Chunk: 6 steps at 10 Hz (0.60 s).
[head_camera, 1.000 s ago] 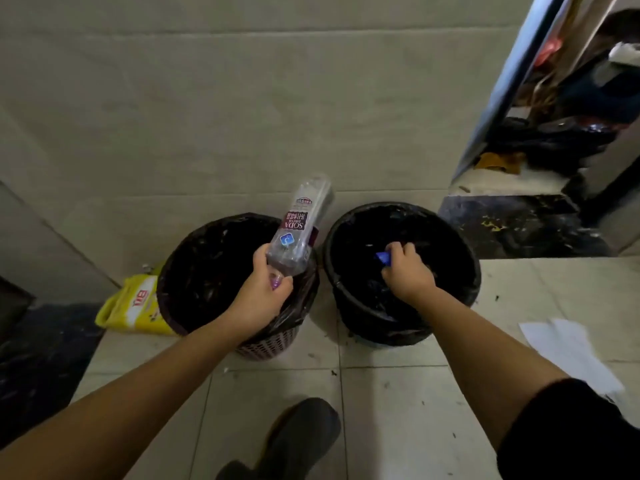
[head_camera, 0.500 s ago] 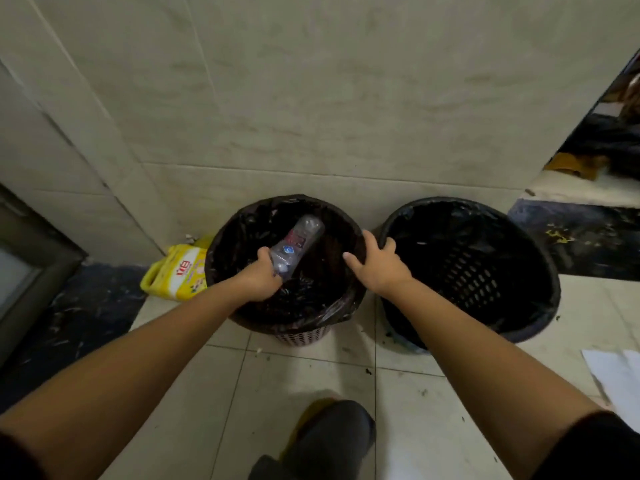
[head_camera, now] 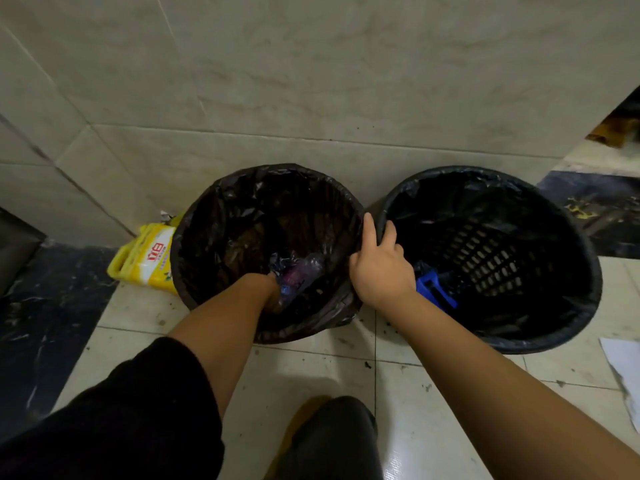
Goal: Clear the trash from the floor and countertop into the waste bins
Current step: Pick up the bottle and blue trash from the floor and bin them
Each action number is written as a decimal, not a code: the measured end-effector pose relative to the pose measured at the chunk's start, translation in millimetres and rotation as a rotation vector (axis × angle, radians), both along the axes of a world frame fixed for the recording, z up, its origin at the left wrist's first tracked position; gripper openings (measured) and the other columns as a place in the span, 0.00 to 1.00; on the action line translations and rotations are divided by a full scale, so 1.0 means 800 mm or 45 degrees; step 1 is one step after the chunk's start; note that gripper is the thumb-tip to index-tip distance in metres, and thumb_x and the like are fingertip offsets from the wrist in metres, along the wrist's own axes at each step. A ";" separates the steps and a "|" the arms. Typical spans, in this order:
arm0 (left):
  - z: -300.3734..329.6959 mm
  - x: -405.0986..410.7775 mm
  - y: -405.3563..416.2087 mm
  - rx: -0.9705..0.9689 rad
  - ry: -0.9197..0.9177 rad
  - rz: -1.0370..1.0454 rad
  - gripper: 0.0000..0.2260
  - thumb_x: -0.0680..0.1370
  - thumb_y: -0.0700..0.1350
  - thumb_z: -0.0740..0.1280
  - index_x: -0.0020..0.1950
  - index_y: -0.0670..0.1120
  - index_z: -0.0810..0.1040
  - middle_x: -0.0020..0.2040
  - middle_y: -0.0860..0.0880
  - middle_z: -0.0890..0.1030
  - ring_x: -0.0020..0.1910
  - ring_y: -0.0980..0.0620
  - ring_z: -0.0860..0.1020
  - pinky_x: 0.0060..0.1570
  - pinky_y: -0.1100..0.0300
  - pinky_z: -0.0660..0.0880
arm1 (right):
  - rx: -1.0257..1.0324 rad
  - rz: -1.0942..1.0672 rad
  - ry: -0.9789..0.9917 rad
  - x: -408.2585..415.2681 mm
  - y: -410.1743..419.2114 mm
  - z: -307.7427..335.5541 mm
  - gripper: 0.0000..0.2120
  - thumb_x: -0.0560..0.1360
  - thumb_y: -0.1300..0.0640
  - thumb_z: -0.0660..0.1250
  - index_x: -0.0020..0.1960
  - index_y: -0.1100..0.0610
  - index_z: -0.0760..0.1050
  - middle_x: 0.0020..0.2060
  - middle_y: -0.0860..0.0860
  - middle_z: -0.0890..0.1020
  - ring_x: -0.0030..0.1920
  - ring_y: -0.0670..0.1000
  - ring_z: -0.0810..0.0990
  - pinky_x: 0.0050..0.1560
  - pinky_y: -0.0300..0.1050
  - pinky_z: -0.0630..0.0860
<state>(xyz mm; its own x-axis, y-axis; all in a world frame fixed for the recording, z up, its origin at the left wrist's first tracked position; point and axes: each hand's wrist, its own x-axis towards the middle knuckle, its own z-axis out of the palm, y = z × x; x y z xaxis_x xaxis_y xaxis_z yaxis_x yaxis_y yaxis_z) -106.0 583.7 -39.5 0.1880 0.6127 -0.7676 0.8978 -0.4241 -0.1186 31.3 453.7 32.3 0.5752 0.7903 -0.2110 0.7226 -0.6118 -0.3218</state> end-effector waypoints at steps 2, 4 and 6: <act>0.054 0.007 -0.004 -0.041 -0.261 -0.151 0.25 0.78 0.46 0.62 0.73 0.40 0.60 0.70 0.38 0.70 0.66 0.40 0.72 0.64 0.54 0.69 | -0.063 0.009 0.029 0.016 -0.004 0.011 0.31 0.80 0.48 0.53 0.78 0.49 0.42 0.78 0.58 0.46 0.72 0.64 0.61 0.62 0.58 0.71; 0.157 0.050 -0.010 0.244 -0.607 -0.323 0.21 0.76 0.46 0.64 0.68 0.41 0.67 0.65 0.38 0.75 0.62 0.39 0.75 0.60 0.52 0.73 | 0.075 -0.016 0.152 0.055 -0.054 0.054 0.29 0.81 0.44 0.51 0.78 0.48 0.45 0.78 0.58 0.50 0.73 0.64 0.60 0.66 0.57 0.68; 0.226 0.165 -0.136 0.303 -0.889 -0.623 0.20 0.77 0.45 0.62 0.68 0.43 0.68 0.62 0.39 0.78 0.60 0.40 0.76 0.57 0.52 0.73 | 0.260 -0.273 0.060 0.108 -0.220 0.109 0.27 0.81 0.48 0.55 0.77 0.52 0.51 0.75 0.58 0.59 0.71 0.62 0.65 0.66 0.57 0.69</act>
